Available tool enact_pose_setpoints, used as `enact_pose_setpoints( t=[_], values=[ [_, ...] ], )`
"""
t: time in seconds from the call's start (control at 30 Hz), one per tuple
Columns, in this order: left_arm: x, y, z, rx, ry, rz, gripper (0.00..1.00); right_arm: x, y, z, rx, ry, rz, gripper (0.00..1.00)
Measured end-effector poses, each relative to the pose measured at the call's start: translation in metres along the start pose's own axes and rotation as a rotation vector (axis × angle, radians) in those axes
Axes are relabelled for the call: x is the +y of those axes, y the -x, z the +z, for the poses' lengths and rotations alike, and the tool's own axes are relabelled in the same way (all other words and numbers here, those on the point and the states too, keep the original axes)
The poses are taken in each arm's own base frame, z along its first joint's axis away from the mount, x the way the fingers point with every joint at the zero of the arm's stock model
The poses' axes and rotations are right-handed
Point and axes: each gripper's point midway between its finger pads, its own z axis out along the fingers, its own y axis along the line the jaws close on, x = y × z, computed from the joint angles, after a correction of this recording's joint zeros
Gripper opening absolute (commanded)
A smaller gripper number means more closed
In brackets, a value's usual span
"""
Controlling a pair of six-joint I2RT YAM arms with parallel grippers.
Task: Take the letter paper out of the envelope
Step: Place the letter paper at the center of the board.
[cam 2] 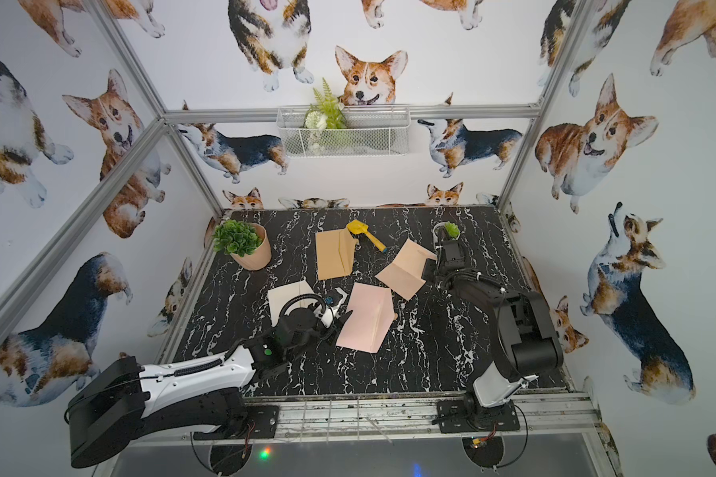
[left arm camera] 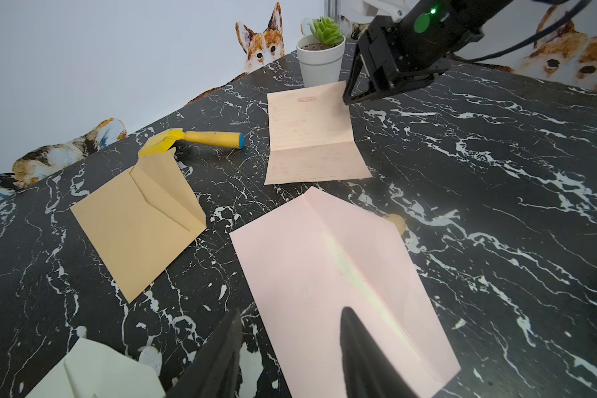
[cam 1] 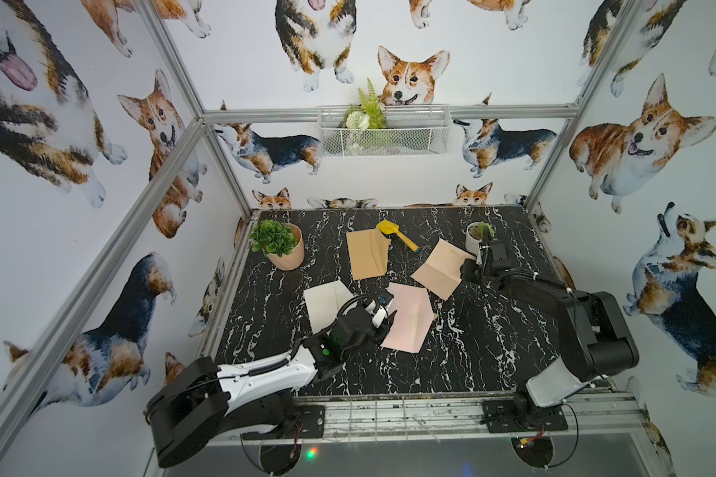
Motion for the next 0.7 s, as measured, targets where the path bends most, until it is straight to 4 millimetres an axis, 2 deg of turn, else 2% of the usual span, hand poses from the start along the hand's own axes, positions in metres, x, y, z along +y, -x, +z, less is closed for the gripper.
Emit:
enact_pose_setpoints(
  t=[0.1,0.23,0.37,0.47,0.6,0.7],
  values=[
    [0.000,0.000,0.000,0.001,0.000,0.000,0.50,0.026,-0.003,-0.022,-0.044,0.047,-0.054,0.30],
    [-0.001,-0.001,0.002,0.007,-0.005,-0.002,0.50,0.056,-0.013,-0.025,-0.022,0.122,-0.105,0.27],
    [-0.002,-0.003,0.003,0.016,-0.006,0.000,0.51,0.068,-0.021,-0.003,0.047,0.146,-0.116,0.27],
    [0.000,-0.005,0.004,0.022,0.005,0.003,0.51,0.077,-0.021,0.023,0.110,0.177,-0.108,0.27],
    [0.001,-0.008,0.006,0.033,0.015,0.010,0.51,0.079,-0.026,0.056,0.189,0.190,-0.079,0.26],
    [0.001,-0.010,0.007,0.039,0.019,0.015,0.51,0.078,-0.038,0.069,0.236,0.195,-0.072,0.27]
  ],
)
